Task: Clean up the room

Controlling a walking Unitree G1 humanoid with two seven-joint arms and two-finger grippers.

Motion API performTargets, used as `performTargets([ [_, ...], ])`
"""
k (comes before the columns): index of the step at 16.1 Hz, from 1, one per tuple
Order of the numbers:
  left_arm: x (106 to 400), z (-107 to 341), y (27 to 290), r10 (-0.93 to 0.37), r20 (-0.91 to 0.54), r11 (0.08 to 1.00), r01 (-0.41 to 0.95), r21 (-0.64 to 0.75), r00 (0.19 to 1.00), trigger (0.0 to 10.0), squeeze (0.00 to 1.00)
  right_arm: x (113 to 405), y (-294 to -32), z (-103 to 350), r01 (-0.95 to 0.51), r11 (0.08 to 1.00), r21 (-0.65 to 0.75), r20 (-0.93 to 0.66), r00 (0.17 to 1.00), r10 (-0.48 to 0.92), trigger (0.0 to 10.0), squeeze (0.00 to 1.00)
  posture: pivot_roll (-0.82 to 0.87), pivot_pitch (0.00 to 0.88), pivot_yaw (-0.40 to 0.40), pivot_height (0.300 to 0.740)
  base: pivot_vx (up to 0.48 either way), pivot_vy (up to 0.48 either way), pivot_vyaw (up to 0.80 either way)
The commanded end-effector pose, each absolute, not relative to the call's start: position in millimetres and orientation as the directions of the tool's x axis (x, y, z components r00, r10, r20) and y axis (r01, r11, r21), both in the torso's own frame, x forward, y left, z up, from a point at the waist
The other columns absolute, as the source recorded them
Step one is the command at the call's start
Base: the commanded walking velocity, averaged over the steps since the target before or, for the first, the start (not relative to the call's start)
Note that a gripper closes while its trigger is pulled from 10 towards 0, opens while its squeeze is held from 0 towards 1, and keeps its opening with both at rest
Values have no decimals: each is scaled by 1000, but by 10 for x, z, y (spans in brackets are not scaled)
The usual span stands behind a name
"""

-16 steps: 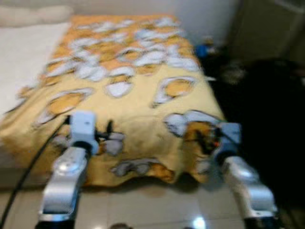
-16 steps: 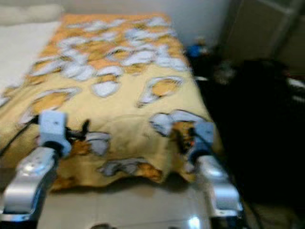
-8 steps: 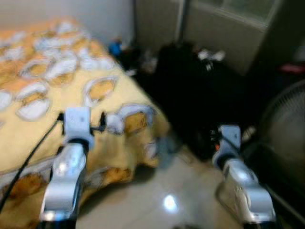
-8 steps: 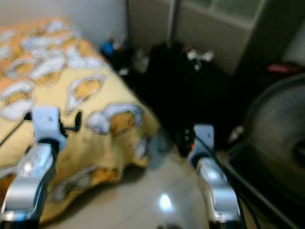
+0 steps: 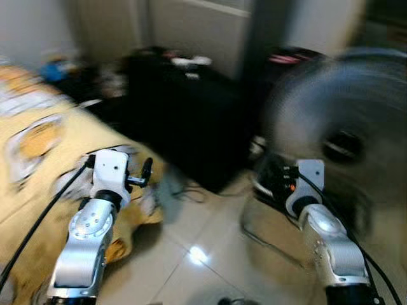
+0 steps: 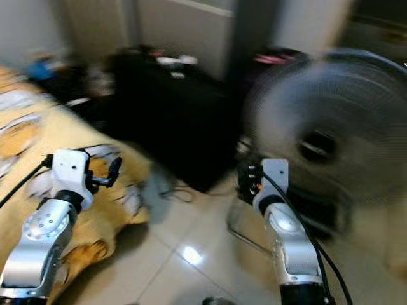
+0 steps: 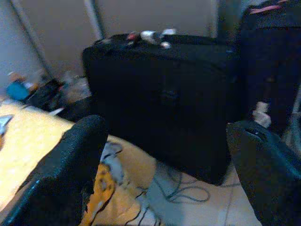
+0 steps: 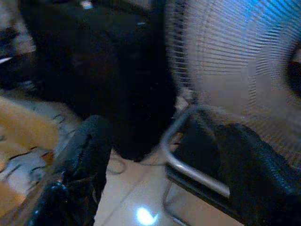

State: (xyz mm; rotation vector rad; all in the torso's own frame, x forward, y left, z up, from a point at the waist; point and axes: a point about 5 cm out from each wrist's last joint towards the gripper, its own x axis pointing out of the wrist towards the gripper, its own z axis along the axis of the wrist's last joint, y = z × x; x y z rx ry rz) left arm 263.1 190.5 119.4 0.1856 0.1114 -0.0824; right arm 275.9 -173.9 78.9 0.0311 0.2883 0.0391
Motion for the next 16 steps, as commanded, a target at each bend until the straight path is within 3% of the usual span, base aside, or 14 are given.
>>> performTargets([
  [1, 2629, 1174, 1916, -75, -123, 981, 95, 171, 990, 10000, 671, 2780, -1775, 816, -9, 1000, 11, -259, 966, 12, 10000, 0, 4, 0, 14, 740, 0, 0, -781],
  [6, 2615, 1152, 1903, -87, -128, 984, 106, 145, 988, 10000, 678, 2790, -1814, 835, 20, 1000, -12, -236, 972, -22, 10000, 0, 4, 0, 11, 740, 0, 0, -781],
  [9, 2612, 1152, 1926, -91, -127, 984, 109, 142, 988, 10000, 686, 2784, -1797, 825, 16, 1000, -25, -236, 972, -21, 10000, 0, 5, 0, 12, 740, 282, 0, -781],
  [16, 2621, 1143, 1910, -94, -123, 985, 110, 132, 988, 10000, 686, 2787, -1806, 832, -14, 998, -68, -216, 976, -1, 10000, 0, 2, 0, 14, 740, 357, 0, 0],
])
